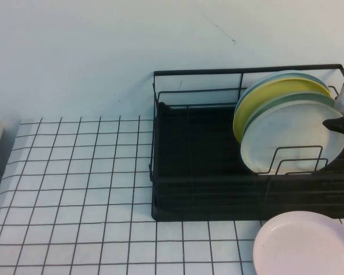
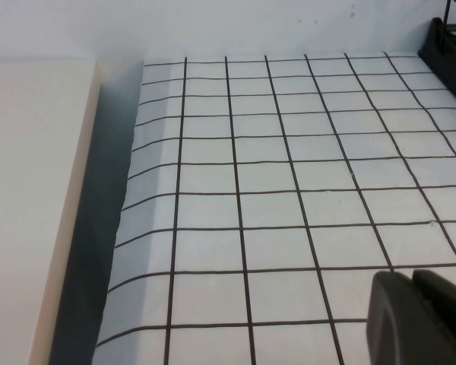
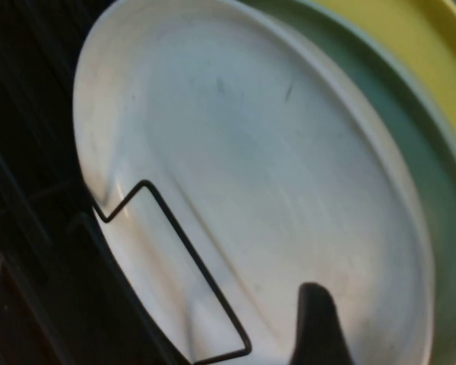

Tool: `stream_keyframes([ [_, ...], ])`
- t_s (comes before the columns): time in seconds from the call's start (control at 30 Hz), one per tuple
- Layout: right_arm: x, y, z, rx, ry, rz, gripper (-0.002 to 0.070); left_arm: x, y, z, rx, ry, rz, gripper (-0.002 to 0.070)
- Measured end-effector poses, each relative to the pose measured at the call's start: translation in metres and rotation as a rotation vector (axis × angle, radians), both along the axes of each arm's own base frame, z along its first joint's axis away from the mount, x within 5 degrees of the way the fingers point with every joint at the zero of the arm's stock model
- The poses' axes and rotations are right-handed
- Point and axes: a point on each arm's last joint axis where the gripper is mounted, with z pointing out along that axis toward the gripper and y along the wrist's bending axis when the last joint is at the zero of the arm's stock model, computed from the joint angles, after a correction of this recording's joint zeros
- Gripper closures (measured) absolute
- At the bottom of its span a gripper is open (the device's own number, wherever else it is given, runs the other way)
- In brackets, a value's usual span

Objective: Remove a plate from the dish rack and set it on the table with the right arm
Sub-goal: Grasp the plate from the shelf, then place the plate from the table

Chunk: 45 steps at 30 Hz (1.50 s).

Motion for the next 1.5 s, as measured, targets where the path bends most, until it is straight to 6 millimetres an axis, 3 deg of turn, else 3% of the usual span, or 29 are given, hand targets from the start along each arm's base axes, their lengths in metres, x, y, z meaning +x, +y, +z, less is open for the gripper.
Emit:
stream_keyframes([
  [0.37,0.021,0.000,-0.023,-0.022,0.034,0.019,0.0299,0.000,0.000,0.000,0.000,0.000,0.000,0.0678],
  [0.47,0.024,0.000,-0.023,-0.019,0.029,0.015,0.0400,0.000,0.000,0.000,0.000,0.000,0.000,0.0678],
  [0.6,0.027,-0.001,-0.020,-0.021,0.011,0.006,0.0603,0.000,0.000,0.000,0.000,0.000,0.000,0.0678],
  [0.77,0.029,0.001,-0.014,-0.002,0.003,0.013,0.0619,0.000,0.000,0.000,0.000,0.000,0.000,0.0678],
  [0.87,0.025,0.004,0.002,0.024,-0.024,0.033,0.0619,0.000,0.000,0.000,0.000,0.000,0.000,0.0678],
  [1.0,0.012,0.007,0.042,0.065,-0.096,0.054,0.0619,0.000,0.000,0.000,0.000,0.000,0.000,0.0678],
  [1.17,-0.017,0.012,0.096,0.164,-0.138,0.062,0.0619,0.000,0.000,0.000,0.000,0.000,0.000,0.0678],
  [1.27,-0.040,0.014,0.122,0.222,-0.073,0.048,0.0622,0.000,0.000,0.000,0.000,0.000,0.000,0.0678],
  [1.37,-0.064,0.014,0.134,0.239,0.072,0.027,0.0622,0.000,0.000,0.000,0.000,0.000,0.000,0.0678],
  [1.5,-0.088,0.011,0.126,0.234,0.381,-0.067,0.0622,0.000,0.000,0.000,0.000,0.000,0.000,0.0678],
])
